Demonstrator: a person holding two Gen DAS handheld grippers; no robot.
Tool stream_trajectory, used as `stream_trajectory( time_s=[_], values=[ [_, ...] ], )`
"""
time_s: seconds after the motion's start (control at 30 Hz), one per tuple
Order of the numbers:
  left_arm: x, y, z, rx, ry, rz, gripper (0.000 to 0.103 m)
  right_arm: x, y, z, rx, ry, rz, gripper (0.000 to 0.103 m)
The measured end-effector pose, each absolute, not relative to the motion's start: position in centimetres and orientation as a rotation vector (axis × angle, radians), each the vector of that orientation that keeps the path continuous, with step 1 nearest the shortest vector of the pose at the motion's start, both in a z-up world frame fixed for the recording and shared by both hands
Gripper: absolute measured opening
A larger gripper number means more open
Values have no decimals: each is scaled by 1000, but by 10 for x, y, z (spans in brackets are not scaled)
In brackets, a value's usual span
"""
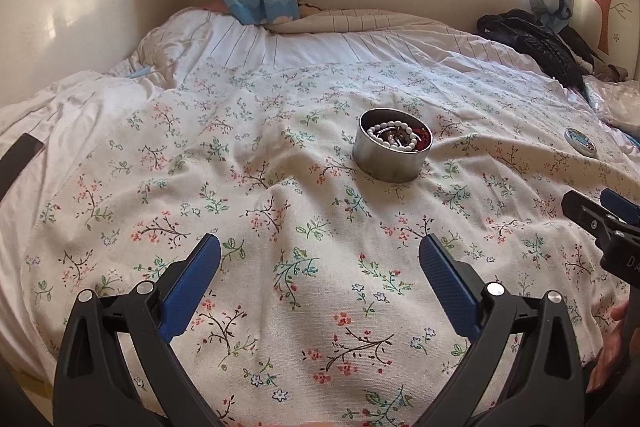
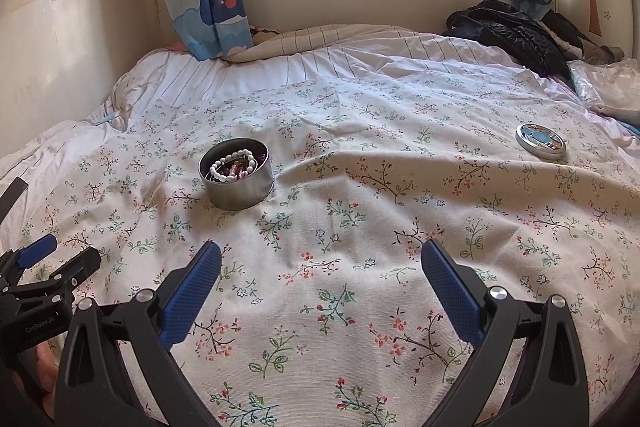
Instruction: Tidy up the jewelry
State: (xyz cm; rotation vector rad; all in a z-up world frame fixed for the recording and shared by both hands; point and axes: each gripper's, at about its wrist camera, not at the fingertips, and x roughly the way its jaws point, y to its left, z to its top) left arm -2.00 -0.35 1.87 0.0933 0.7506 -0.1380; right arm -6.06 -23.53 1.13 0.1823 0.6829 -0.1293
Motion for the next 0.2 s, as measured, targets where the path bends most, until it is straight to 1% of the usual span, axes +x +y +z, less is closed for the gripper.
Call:
stream_trajectory(
  time_s=[0.2],
  values=[
    [-22,-5,17,100,748,-123,96,-60,-236,13,182,679,-133,96]
  ],
)
